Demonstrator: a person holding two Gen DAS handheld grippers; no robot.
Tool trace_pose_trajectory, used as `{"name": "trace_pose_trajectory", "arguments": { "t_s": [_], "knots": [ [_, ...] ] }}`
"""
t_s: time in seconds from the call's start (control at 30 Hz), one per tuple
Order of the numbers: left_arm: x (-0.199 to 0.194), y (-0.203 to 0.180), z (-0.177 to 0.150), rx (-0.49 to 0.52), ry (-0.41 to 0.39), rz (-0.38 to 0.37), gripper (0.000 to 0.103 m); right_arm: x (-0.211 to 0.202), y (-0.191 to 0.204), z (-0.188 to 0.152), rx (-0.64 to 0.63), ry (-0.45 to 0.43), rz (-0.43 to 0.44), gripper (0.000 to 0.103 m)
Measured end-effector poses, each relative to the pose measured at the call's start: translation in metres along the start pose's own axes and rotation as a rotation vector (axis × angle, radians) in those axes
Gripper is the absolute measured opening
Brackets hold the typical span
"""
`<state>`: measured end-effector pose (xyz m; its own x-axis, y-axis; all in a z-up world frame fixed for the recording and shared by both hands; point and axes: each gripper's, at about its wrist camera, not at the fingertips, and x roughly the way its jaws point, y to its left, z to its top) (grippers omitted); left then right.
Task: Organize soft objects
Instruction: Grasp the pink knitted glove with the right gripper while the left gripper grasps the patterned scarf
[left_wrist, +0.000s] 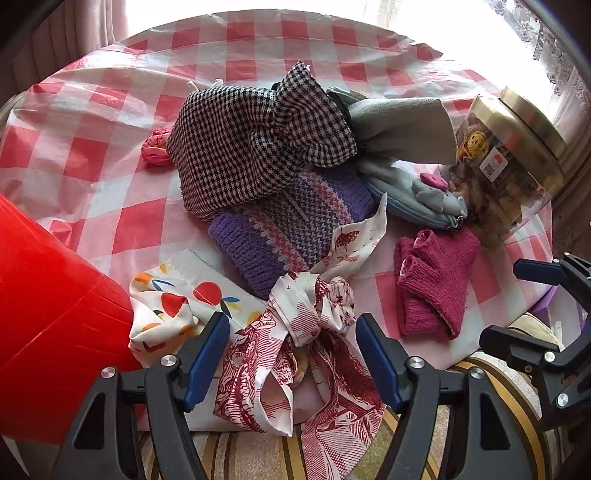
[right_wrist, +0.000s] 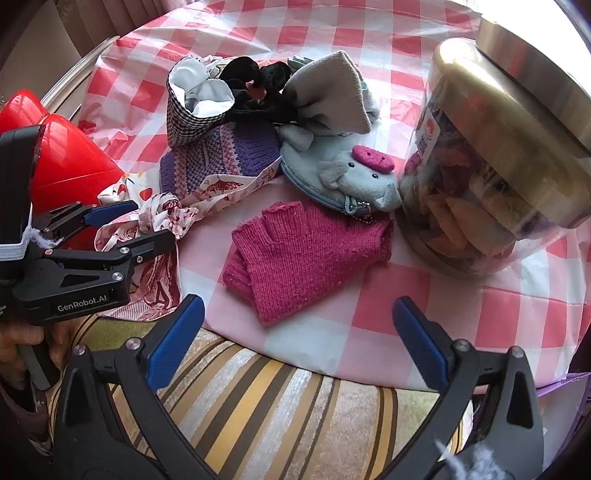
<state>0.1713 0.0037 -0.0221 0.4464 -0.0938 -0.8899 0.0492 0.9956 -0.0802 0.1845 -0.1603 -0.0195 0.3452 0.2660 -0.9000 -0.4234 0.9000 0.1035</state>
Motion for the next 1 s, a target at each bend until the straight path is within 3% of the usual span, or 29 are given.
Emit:
{"name": "trace_pose_trajectory", "arguments": {
  "t_s": [0.57, 0.87, 0.9, 0.97, 1.0],
  "knots": [
    [0.003, 0.006, -0.01, -0.024, -0.019, -0.037, 0.072, 0.058, 0.003, 0.027, 0.066, 0.117, -0.024, 0.102],
    [0.01, 0.005, -0.01, -0.016, 0.001, -0.03, 0.071, 0.07, 0.001, 0.033, 0.077, 0.126, -0.02, 0.1],
    [0.011, 0.004, -0.01, -0.013, 0.002, -0.029, 0.07, 0.07, 0.001, 0.033, 0.078, 0.125, -0.018, 0.1],
    [0.012, 0.002, -0.01, -0.01, 0.004, -0.023, 0.053, 0.07, -0.003, 0.03, 0.077, 0.126, -0.016, 0.1],
    [0.013, 0.001, -0.011, -0.013, 0.003, -0.021, 0.05, 0.071, -0.004, 0.028, 0.079, 0.128, -0.013, 0.1]
  ]
}}
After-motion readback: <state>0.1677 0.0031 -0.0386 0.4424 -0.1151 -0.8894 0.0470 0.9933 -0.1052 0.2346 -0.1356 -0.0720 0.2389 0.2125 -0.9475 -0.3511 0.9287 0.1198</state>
